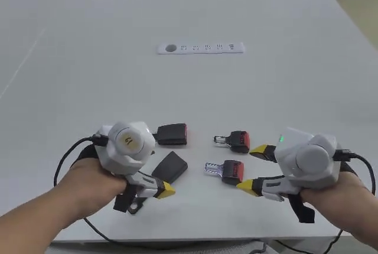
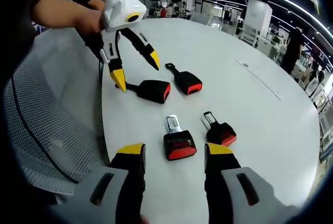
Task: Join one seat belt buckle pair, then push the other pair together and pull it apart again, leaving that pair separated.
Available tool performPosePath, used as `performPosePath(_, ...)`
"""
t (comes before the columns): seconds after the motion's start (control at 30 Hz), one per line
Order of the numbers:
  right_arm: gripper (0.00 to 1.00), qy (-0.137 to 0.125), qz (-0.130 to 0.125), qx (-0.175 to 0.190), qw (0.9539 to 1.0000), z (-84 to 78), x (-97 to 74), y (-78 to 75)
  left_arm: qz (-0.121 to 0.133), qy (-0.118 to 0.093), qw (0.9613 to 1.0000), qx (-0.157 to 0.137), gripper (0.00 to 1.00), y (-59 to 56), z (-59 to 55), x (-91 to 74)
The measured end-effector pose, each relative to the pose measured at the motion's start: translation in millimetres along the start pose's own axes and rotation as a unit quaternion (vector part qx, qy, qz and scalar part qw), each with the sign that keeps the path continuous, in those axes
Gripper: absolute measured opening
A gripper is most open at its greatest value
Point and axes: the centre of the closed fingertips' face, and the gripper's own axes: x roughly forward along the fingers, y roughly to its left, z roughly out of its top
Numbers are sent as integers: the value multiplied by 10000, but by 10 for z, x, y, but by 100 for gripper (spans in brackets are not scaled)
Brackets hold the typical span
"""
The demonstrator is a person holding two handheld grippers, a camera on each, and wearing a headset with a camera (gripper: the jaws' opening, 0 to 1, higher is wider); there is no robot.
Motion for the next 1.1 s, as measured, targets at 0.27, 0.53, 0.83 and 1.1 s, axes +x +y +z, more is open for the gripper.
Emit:
performPosePath(0.27,42,91,83,-98,9999,-5,162,-32,-32,9,9999,-123,55,27,0,110)
performPosePath(0.53,41,191,185,-170,9995,-1,287,-50,-66,36,10000,62,45,38,-19,214)
performPosePath(0.83,40,357,341,-194,9986,-85,402,-42,-158,133,9995,225,40,70,-54,261)
performPosePath(1.1,39,506,455,-229,9974,-161,426,-42,-491,183,9953,817,38,20,-57,308)
